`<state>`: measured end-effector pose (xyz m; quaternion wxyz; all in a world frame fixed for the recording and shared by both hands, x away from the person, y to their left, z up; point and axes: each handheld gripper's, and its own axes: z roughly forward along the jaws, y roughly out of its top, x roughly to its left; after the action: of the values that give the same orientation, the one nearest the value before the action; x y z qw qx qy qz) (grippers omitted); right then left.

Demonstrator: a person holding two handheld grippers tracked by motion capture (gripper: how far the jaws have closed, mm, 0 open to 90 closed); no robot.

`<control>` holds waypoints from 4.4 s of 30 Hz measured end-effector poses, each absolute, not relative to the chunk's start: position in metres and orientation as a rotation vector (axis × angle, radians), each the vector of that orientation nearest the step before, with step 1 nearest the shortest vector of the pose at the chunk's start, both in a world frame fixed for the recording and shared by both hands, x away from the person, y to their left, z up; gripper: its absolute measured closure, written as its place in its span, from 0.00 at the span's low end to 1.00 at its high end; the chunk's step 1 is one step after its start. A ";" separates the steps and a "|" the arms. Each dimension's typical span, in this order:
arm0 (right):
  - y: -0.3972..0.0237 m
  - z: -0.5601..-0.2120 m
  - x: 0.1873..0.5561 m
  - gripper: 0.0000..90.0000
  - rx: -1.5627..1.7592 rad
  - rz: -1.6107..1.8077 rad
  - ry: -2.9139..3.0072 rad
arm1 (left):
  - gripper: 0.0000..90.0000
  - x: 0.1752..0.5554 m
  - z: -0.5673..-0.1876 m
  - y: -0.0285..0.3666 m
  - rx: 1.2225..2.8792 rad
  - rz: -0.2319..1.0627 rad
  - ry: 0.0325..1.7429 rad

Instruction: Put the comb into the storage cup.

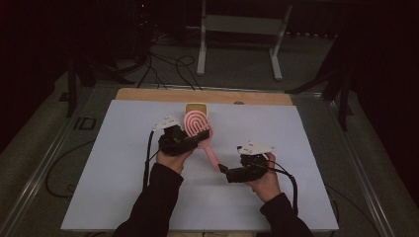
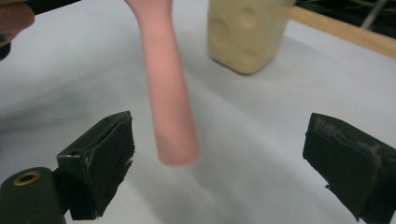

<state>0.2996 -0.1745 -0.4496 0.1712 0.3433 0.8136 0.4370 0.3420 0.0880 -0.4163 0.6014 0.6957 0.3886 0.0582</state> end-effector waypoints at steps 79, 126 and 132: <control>-0.252 -0.493 0.249 0.10 1.050 1.421 1.970 | 0.70 0.363 -0.386 0.109 1.616 0.209 0.888; -0.252 -0.494 0.251 0.10 1.048 1.404 1.978 | 0.70 0.389 -0.366 0.122 1.614 0.297 0.905; -0.252 -0.494 0.251 0.10 1.048 1.404 1.980 | 0.70 0.392 -0.362 0.122 1.617 0.308 0.896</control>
<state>0.2507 -0.2518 -0.4941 0.2463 0.3841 0.7258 0.5148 0.3915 0.1216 -0.3619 0.5921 0.6953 0.3852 0.1326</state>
